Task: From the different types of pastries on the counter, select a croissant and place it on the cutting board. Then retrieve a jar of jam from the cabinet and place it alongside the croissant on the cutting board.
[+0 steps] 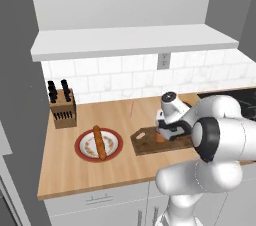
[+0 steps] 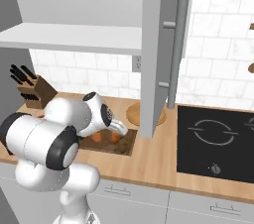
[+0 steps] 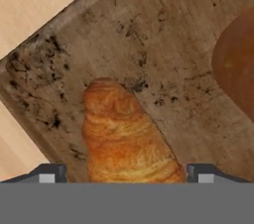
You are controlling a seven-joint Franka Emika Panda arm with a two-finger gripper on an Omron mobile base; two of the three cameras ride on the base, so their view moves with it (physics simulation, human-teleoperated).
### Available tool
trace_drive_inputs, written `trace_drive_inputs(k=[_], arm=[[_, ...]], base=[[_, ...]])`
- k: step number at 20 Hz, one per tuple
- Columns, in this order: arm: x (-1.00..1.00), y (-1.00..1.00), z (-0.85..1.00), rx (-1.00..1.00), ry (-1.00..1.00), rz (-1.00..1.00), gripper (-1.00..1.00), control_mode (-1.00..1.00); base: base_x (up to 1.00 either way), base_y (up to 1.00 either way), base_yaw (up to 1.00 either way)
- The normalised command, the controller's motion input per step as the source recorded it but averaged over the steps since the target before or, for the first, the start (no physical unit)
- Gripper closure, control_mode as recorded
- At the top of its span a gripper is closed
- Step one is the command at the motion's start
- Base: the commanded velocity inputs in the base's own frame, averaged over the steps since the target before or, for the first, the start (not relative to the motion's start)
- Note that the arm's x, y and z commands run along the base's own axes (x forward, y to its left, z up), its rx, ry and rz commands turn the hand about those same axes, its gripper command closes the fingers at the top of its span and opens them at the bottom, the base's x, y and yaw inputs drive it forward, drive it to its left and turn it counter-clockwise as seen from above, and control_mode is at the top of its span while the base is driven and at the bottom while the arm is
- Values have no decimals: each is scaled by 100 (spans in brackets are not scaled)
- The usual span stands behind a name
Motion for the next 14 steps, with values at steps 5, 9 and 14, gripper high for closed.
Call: trace_drive_inputs(k=[5,9,14], arm=[[-13,3,49,0,-3,0,-100,-100],[-18,0,60,0,0,0,-100,-100],[-77,-46,18,2,-5,9,-100,-100]], base=[[0,0,0],[0,0,0],[0,0,0]])
